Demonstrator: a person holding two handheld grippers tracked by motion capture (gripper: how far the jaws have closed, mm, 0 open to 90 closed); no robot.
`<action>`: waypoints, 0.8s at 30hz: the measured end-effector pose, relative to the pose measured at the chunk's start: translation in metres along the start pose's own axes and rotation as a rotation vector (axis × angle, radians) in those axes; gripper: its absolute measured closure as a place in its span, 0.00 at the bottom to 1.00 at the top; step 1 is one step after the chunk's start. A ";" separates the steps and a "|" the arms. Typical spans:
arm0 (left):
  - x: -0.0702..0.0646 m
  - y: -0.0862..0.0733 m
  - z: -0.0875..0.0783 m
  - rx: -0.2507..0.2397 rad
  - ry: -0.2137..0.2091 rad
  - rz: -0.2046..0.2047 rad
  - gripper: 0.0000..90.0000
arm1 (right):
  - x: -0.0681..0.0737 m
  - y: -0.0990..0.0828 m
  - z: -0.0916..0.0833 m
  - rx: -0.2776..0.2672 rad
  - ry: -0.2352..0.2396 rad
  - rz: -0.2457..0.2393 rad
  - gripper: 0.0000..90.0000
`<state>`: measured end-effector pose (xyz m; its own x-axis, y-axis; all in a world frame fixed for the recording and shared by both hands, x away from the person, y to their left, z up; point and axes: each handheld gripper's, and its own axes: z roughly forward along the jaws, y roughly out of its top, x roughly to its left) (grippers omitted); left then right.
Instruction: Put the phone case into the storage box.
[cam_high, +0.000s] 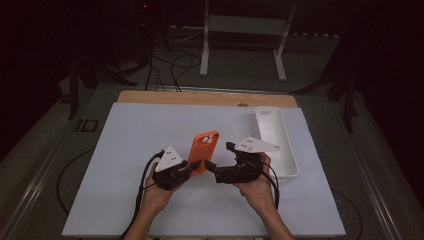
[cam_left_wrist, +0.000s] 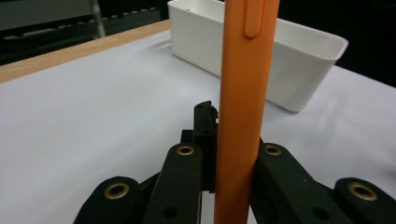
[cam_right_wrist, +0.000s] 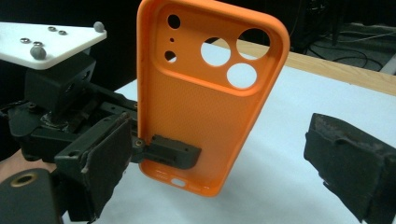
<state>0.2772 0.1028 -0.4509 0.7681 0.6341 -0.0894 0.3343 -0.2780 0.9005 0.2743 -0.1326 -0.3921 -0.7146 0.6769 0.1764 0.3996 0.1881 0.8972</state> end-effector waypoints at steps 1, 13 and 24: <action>0.000 0.000 0.000 0.000 0.001 -0.001 0.95 | 0.000 0.000 0.000 -0.001 -0.005 0.001 0.09; 0.000 0.000 0.002 -0.016 0.043 -0.021 0.95 | 0.001 0.003 0.003 -0.008 -0.025 0.001 0.09; -0.002 0.000 0.003 -0.039 0.107 -0.038 0.95 | 0.002 0.007 0.005 -0.031 -0.040 0.033 0.09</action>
<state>0.2773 0.0992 -0.4519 0.6919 0.7175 -0.0797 0.3391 -0.2256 0.9133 0.2790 -0.1265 -0.3878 -0.6775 0.7105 0.1901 0.4038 0.1433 0.9036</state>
